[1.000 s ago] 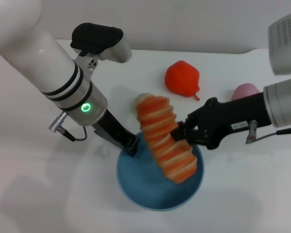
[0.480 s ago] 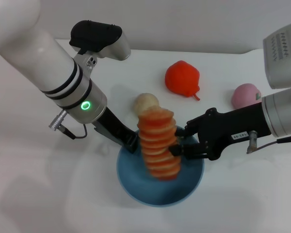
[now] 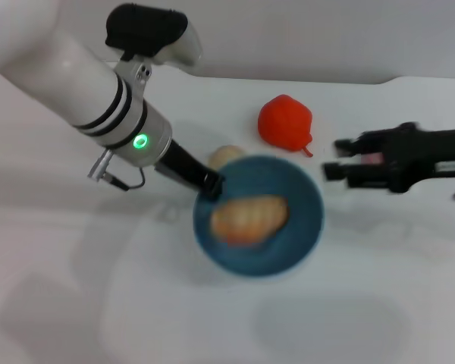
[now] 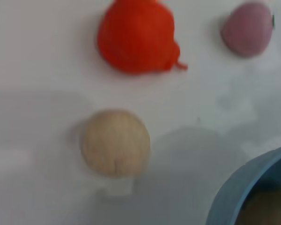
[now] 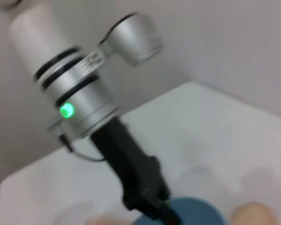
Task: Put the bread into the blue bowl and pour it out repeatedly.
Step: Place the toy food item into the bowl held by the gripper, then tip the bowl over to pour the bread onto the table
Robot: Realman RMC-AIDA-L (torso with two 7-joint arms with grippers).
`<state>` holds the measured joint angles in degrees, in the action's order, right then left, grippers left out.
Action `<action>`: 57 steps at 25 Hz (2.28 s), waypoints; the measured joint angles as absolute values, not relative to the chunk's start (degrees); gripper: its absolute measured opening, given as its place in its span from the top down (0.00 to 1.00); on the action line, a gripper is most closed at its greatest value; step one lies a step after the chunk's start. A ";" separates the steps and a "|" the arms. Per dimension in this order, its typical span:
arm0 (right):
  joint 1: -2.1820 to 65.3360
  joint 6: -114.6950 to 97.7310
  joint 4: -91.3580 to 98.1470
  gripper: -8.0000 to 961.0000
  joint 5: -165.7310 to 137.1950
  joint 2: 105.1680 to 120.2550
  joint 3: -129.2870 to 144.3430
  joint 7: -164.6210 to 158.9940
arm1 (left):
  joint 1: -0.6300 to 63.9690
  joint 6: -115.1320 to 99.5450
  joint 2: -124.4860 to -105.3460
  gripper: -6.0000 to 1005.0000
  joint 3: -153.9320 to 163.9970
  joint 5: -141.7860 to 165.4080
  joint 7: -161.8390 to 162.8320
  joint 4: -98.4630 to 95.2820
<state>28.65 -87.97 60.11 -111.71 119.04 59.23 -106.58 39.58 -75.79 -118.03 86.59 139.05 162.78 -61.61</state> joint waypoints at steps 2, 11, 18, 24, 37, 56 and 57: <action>27.37 -88.68 59.89 0.44 -111.68 119.05 54.25 -106.62 | 39.69 -73.50 -118.04 0.97 86.80 139.03 162.71 -61.72; 20.95 -90.34 54.06 0.44 -112.22 118.51 32.93 -106.32 | 39.01 -51.35 -118.36 0.97 92.45 133.83 162.03 -59.35; 17.24 -90.67 50.20 0.44 -112.28 118.52 28.66 -104.68 | 38.76 -36.73 -118.51 0.97 102.35 132.82 161.96 -57.83; 16.54 -90.25 46.70 0.44 -112.98 118.37 27.83 -102.39 | 36.20 -24.01 -118.57 0.97 111.25 132.25 161.96 -58.21; 14.80 -90.33 45.96 0.44 -116.16 118.44 23.34 -102.35 | 33.90 34.91 -119.06 0.98 139.53 132.31 161.20 -40.67; 14.99 -90.52 43.52 0.44 -116.20 118.48 23.67 -102.30 | 38.15 40.57 -119.09 0.97 145.17 132.53 138.62 -33.80; 15.00 -90.50 43.26 0.44 -116.20 118.47 23.68 -102.26 | 38.15 40.63 -119.09 0.97 145.02 132.46 138.32 -33.80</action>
<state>15.00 -90.50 43.26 -116.20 118.47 23.69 -102.26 38.15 40.63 -119.09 145.02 132.46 138.32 -33.80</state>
